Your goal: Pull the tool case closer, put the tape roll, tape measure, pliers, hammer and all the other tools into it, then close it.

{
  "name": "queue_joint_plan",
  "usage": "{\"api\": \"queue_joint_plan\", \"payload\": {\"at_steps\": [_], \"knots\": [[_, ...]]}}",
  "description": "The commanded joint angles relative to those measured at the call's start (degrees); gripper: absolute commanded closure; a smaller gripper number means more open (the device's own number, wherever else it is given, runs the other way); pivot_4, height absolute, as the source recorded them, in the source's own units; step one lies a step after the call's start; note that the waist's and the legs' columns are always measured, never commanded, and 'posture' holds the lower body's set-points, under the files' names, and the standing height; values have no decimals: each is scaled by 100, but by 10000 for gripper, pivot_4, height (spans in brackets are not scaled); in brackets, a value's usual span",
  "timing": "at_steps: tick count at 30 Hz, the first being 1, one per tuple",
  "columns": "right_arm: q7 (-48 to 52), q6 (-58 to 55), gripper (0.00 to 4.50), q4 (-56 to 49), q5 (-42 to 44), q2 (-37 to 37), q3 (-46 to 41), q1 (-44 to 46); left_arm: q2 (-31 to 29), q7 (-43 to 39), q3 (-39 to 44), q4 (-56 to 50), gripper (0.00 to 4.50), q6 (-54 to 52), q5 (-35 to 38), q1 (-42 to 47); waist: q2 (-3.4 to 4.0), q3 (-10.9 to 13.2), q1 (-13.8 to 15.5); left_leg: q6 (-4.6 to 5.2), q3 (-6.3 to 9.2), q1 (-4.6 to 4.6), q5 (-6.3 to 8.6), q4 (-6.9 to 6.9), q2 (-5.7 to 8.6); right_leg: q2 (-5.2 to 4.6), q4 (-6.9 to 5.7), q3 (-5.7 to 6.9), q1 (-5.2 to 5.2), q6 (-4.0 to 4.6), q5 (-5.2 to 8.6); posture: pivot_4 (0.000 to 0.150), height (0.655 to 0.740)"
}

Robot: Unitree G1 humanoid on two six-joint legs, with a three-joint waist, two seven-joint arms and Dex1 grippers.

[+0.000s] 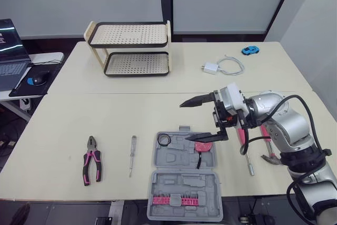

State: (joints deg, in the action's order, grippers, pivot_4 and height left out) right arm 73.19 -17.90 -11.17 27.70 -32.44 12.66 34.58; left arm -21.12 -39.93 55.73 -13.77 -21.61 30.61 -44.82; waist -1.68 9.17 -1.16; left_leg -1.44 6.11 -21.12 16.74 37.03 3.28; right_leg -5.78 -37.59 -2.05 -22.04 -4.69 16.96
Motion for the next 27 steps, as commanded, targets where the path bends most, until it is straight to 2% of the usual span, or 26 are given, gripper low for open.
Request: {"api": "queue_joint_plan", "payload": {"at_steps": [1, 7, 16, 22, 27], "knots": [[-1, 115, 211, -120, 9, 19, -112, 46, -77, -61, -67, -484, 0, -17, 297, -42, 0, 0, 0, 0, -1, 0, 0, 0, 0, 0, 0, -1, 0, 0, 0, 1500, 7400], [-313, 300, 211, -266, -255, 5, -110, -187, -233, 347, -640, -917, 0, -211, 182, 315, 1, 1, -10, 0, -2, 1, 0, 0, 0, 18, -1, -4, -1, 0, 0, 1500, 7400], [-443, -333, 211, -599, 14, -109, -178, -190, 228, 1775, -1863, -1654, 0, -910, -139, 1087, 3, 1, -33, 0, -4, 1, 0, 1, 2, 27, -3, -13, -3, 0, -1, 1500, 7400], [-496, -354, 211, -590, -15, -139, -204, -223, 401, 2531, -2690, -1805, 0, -1325, -549, 1625, 3, 1, -26, -2, -2, 1, -1, 2, 0, 38, -7, -15, -2, 0, -1, 1500, 7400], [-592, -455, 211, -512, 9, -89, -248, -143, 486, 3051, -3002, -1696, 0, -1546, -859, 1999, 3, 2, -28, -3, -4, 0, -1, 1, -1, 41, -8, -20, 1, 0, -1, 1500, 7400]]}}
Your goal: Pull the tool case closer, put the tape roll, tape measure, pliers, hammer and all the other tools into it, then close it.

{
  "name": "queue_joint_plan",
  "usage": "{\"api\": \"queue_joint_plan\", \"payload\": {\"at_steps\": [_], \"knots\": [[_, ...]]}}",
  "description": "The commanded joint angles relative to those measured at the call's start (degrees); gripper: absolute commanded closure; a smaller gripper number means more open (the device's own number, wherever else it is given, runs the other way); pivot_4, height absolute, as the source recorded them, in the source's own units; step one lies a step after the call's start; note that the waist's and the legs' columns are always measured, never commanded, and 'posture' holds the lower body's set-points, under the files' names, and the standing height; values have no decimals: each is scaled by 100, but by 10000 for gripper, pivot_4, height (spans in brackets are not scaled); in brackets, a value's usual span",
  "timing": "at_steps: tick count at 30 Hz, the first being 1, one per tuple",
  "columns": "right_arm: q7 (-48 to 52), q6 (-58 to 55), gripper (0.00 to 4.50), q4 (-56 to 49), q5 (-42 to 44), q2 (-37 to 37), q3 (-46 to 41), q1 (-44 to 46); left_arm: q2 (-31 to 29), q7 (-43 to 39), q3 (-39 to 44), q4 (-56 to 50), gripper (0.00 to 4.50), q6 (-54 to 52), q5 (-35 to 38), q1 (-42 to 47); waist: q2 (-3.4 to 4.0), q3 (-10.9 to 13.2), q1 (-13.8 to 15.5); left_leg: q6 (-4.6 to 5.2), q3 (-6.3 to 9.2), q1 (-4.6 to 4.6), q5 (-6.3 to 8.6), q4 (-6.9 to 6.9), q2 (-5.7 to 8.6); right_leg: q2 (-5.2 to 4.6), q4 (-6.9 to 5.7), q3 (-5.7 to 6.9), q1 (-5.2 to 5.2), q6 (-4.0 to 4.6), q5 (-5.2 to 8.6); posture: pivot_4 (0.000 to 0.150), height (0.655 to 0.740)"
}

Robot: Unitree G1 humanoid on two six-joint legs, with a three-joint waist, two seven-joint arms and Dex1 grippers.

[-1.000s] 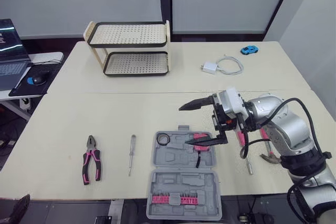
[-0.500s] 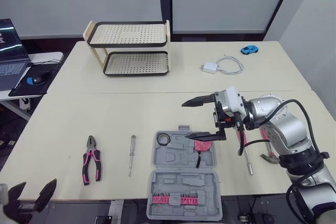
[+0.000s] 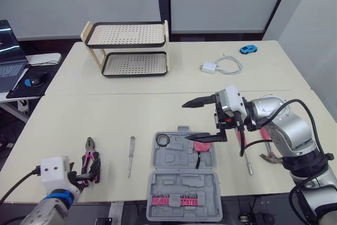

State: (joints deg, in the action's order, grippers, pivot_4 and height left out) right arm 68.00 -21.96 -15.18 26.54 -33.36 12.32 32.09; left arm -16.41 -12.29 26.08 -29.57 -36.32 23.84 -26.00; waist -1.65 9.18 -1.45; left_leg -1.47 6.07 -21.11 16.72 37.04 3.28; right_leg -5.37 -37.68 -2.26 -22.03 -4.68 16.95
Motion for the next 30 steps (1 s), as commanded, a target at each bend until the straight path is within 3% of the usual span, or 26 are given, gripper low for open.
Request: {"api": "queue_joint_plan", "payload": {"at_steps": [1, 8, 30], "knots": [[-80, -70, 211, -102, 131, 0, -218, 115, 4, 357, -76, -85, 0, -101, -242, 196, 0, 0, 1, 0, 1, 0, 0, 0, -1, 1, 0, 0, -1, 0, 0, 1500, 7400], [-170, -181, 211, -98, 144, 7, -250, 161, -37, 726, -187, 129, 0, -356, -609, 615, 0, 0, 3, -4, 0, 0, -2, 0, -1, 3, -2, -1, -1, 0, 0, 1500, 7400], [-304, -483, 211, -357, 163, -128, -383, 129, -361, 390, -490, 957, 0, -697, -883, 1022, 1, 0, 10, -5, 2, -1, -3, 0, -1, 3, -4, -1, -5, 0, 0, 1500, 7400]]}}
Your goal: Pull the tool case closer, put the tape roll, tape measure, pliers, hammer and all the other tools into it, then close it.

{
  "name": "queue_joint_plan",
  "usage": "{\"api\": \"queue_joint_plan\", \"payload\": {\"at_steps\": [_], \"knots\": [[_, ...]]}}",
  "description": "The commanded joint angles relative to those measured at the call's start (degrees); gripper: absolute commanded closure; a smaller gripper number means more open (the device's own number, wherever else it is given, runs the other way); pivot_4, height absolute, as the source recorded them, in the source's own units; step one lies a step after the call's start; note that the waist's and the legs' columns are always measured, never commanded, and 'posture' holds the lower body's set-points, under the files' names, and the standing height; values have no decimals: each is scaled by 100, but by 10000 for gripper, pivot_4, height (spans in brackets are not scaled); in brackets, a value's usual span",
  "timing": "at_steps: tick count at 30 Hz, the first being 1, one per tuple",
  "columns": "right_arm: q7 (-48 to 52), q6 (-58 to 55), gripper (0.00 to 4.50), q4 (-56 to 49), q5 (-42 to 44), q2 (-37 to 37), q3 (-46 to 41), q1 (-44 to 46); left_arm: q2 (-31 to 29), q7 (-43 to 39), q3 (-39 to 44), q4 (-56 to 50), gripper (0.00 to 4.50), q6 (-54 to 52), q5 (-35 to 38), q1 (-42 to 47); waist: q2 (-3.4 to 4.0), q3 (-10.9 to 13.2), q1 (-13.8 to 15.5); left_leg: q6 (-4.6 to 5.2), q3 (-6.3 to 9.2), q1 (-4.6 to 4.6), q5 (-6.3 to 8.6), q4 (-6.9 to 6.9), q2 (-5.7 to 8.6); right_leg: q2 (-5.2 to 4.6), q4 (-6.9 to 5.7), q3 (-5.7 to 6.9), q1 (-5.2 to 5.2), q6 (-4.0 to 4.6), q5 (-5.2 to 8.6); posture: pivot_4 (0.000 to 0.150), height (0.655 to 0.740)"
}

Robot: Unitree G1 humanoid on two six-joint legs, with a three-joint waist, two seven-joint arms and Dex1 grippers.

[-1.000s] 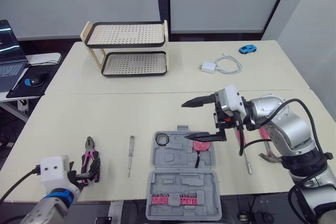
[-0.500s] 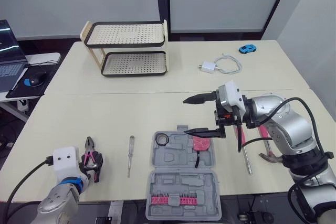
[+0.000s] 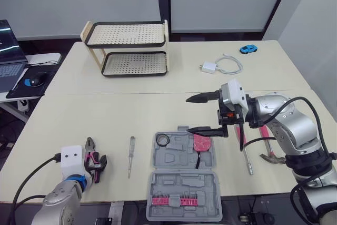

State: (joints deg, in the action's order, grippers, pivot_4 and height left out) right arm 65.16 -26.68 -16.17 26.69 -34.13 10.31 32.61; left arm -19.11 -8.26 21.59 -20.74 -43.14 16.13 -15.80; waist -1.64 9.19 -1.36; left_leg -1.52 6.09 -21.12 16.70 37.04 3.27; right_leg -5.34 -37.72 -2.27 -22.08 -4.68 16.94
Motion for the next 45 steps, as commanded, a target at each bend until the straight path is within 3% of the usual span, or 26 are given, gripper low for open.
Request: {"api": "queue_joint_plan", "payload": {"at_steps": [1, 8, 11, 16, 24, 29, 39, 45], "knots": [[-23, -18, 211, -263, 148, -54, -182, 78, -96, -10, -46, 93, 0, -29, -121, 22, 0, 0, 1, 0, 0, 0, 0, 0, 0, 0, 0, 0, -2, 0, 0, 1500, 7400], [-40, -34, 211, -312, 173, -107, -181, 56, -78, 33, -39, 209, 0, -157, -185, 98, 3, -1, 4, -1, 0, 1, -1, 0, 0, 0, -3, 0, -2, 0, 0, 1500, 7400], [-49, -41, 0, -351, 196, -130, -184, 37, 13, 84, 15, 150, 5442, -259, -139, 52, 5, -1, 4, -1, 0, 1, -1, 0, 0, 0, -3, -1, -1, 0, 0, 1500, 7400], [-78, -5, 0, -368, 205, -158, -182, 19, 77, 86, 106, 104, 20173, -216, -147, -135, 7, -2, -9, -1, -2, 1, 0, -1, 0, 0, -3, -3, 0, 0, 0, 1500, 7400], [-60, -1, 0, -371, 208, -200, -151, -25, -46, 40, 201, 100, 20191, -178, -148, -95, 8, -2, -15, -1, -3, 1, 0, -2, -1, 0, -3, -4, 1, 0, 0, 1500, 7400], [51, 24, 0, -385, 160, -338, -106, -108, -455, -378, 145, -98, 20191, -198, -76, -109, 8, -2, -16, -1, -4, 0, 0, -2, -3, 1, -3, -4, -2, 0, 0, 1500, 7400], [159, 78, 0, -498, 183, -491, -183, -362, -2105, -2074, 187, -460, 20191, 56, 204, -140, 11, 2, -8, -3, 6, -35, -2, 3, 2, -3, -2, 2, -19, 2, -1, 1500, 7400], [90, 141, 0, -580, 195, -548, -273, -493, -3000, -3488, 215, -316, 20191, 418, 650, 167, 14, 4, -11, -7, 15, -53, -4, 5, -1, -3, -1, 13, -26, 3, -2, 1500, 7400]]}}
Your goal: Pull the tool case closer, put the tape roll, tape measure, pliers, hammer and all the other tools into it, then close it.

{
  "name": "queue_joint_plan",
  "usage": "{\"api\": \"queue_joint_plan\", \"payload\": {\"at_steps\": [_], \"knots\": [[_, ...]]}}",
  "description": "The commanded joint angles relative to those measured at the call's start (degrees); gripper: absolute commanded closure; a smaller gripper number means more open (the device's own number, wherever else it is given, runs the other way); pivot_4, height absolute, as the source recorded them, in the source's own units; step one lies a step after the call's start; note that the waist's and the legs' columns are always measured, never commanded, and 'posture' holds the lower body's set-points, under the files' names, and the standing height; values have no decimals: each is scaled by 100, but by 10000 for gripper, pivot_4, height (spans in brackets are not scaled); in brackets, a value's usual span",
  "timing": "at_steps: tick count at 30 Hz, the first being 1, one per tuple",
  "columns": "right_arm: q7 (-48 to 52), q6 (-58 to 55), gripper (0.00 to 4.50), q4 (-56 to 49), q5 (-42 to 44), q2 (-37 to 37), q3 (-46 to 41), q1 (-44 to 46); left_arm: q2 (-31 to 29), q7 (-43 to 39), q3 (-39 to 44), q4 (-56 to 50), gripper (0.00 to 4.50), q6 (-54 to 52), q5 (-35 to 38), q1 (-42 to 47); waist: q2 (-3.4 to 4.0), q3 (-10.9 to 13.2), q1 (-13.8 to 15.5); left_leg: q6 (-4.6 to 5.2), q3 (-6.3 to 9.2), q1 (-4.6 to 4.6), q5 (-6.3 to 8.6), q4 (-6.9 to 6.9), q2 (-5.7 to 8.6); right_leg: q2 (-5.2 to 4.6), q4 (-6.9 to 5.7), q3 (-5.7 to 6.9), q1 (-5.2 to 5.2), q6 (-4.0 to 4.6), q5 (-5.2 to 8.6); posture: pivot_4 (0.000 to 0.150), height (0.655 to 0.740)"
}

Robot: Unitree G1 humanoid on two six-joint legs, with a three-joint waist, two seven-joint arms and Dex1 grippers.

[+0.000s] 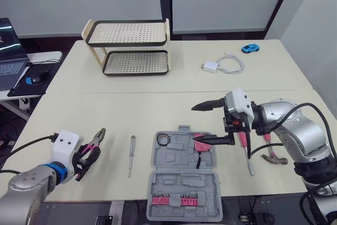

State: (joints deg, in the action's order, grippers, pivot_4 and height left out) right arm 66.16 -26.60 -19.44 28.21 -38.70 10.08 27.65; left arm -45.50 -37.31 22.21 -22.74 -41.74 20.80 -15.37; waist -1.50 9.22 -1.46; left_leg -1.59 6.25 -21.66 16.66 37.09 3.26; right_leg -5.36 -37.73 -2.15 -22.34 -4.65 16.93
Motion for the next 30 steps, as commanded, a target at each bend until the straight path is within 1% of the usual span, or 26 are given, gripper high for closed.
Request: {"api": "queue_joint_plan", "payload": {"at_steps": [1, 3, 5, 7, 9, 12, 15, 17, 19, 27, 30], "knots": [[-10, 85, 0, -267, 73, -128, -273, -7, -585, -822, 91, -77, 20191, 355, 182, 195, 4, 3, -1, -1, 0, -2, 0, 1, 0, 0, 1, 1, -1, 1, -1, 1500, 7400], [-36, 48, 0, -295, 71, -180, -297, -31, -1088, -1380, -148, 33, 20191, 765, 23, 317, 4, 4, -4, 0, 0, -3, 0, 0, 1, 0, 2, 0, -1, 1, -1, 1500, 7400], [-67, -67, 0, -363, 98, -245, -285, -60, -1371, -1749, -355, 85, 20191, 1006, 8, 519, 13, 9, -4, 0, -1, -3, 0, -1, 1, 1, 4, 0, -1, 2, -1, 1500, 7400], [-117, -160, 0, -459, 75, -297, -254, -100, -1506, -2025, -589, 49, 20191, 1163, 72, 769, 19, 13, -4, 0, -2, -4, 0, -2, 2, 1, 5, 0, -1, 2, -1, 1500, 7400], [-134, -228, 0, -586, 40, -369, -220, -179, -1488, -2158, -769, -23, 20191, 1269, 124, 978, 20, 13, -4, 0, -1, -7, 0, -2, 1, 1, 6, 1, -2, 2, -1, 1500, 7400], [-234, -186, 0, -763, -132, -457, -138, -330, -1610, -2553, -1404, -171, 20191, 1486, -12, 1369, 19, 13, -10, 0, -2, -14, 0, -2, 1, 1, 6, 1, -10, 2, -1, 1500, 7400], [-324, -74, 0, -817, -424, -528, 1, -424, -1430, -2585, -1947, -183, 20191, 1476, -73, 1962, 19, 13, -8, 0, -3, -16, 0, 0, 0, 4, 2, 1, -11, 2, -1, 1500, 7400], [-379, -39, 0, -855, -578, -545, 95, -479, -1399, -2658, -2337, -273, 20191, 1553, -242, 2131, 19, 13, -18, 1, -5, -17, 0, 4, 0, 6, -1, 0, -11, 1, -1, 1500, 7400], [-441, -61, 0, -897, -671, -537, 157, -542, -1304, -2693, -2653, -486, 20191, 1457, -250, 2255, 19, 13, -39, 2, -8, -15, 0, 8, -2, 10, -5, -4, -10, 1, -1, 1500, 7400], [-818, -370, 0, -1130, -842, -380, 429, -611, -774, -2570, -3550, -774, 20191, 1032, -395, 2962, 18, 15, -26, 4, -3, -20, 0, 50, -7, 21, -26, -1, -1, 1, -1, 1500, 7400], [-931, -501, 0, -1163, -962, -302, 613, -617, -585, -2519, -3803, -670, 20191, 955, -526, 3269, 18, 15, -19, 5, -1, -22, 1, 72, -6, 24, -30, 0, 5, 0, -1, 1500, 7400]]}}
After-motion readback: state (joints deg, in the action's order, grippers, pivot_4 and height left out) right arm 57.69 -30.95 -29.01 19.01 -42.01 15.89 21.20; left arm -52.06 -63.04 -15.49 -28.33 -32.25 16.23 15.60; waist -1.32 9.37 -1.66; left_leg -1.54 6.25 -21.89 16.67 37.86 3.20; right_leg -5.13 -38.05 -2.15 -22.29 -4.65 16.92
